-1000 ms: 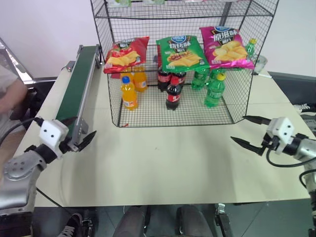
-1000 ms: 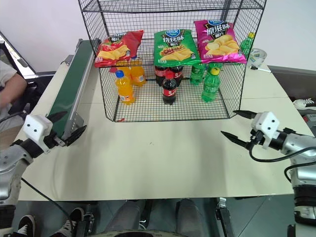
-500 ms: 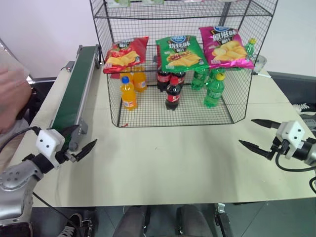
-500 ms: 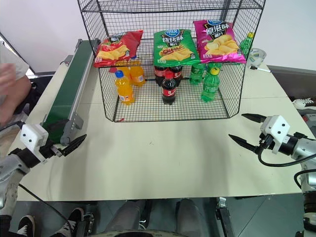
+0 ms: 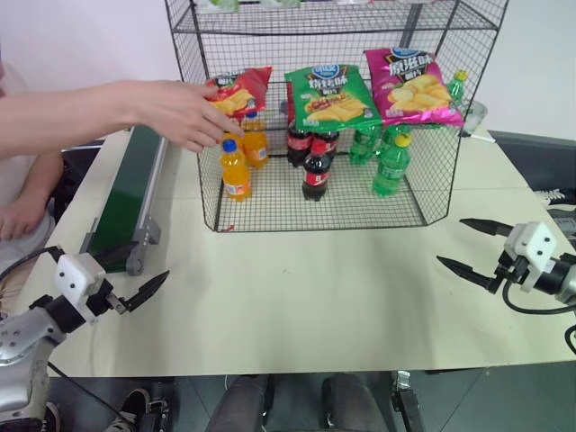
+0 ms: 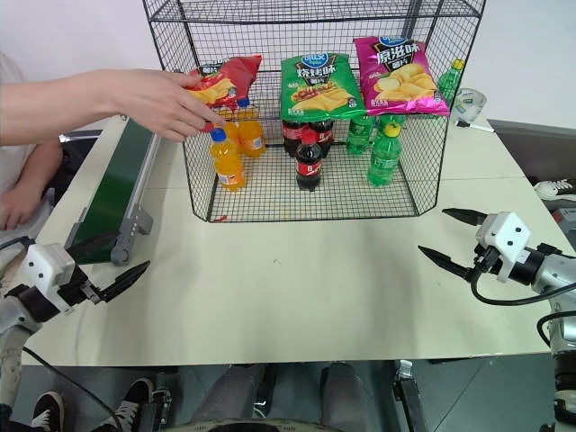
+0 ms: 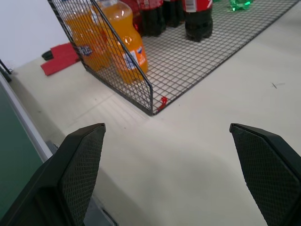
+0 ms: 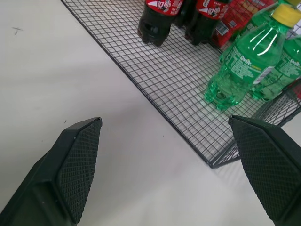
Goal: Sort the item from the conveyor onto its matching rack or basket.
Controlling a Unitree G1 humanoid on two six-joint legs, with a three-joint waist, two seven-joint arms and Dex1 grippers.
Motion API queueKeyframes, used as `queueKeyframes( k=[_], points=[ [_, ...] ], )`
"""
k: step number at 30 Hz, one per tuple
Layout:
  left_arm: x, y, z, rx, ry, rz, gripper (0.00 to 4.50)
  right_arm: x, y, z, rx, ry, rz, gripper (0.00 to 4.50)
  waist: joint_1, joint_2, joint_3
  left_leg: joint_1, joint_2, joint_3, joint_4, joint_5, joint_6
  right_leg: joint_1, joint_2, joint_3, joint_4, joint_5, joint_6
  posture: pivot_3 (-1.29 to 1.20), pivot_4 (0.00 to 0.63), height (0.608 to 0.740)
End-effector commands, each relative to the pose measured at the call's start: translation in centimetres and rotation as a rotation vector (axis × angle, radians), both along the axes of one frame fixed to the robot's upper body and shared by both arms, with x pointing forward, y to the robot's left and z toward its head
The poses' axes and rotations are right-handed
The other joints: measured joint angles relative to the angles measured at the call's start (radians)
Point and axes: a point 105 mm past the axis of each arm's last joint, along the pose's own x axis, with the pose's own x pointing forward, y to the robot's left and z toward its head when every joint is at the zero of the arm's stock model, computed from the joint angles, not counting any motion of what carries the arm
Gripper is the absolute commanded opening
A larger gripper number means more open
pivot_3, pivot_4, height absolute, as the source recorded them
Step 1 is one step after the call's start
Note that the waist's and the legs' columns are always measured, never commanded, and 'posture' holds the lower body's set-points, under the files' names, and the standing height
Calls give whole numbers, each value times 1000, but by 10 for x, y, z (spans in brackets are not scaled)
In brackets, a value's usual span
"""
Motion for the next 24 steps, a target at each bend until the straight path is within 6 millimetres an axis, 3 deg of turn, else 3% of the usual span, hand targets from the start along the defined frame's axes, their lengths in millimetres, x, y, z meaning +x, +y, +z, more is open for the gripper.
queueKeyframes(
  k=[1,24],
  points=[
    [-4,8,9,8,-39,23,4445,1,2,12,-6,-50,11,4500,0,0,0,0,0,0,0,0,0,0,0,0,0,0,0,0,150,740],
    [-9,23,-6,26,26,147,4445,11,9,12,-17,-40,38,4500,0,0,0,0,0,0,0,0,0,0,0,0,-1,0,0,0,150,740]
  ],
)
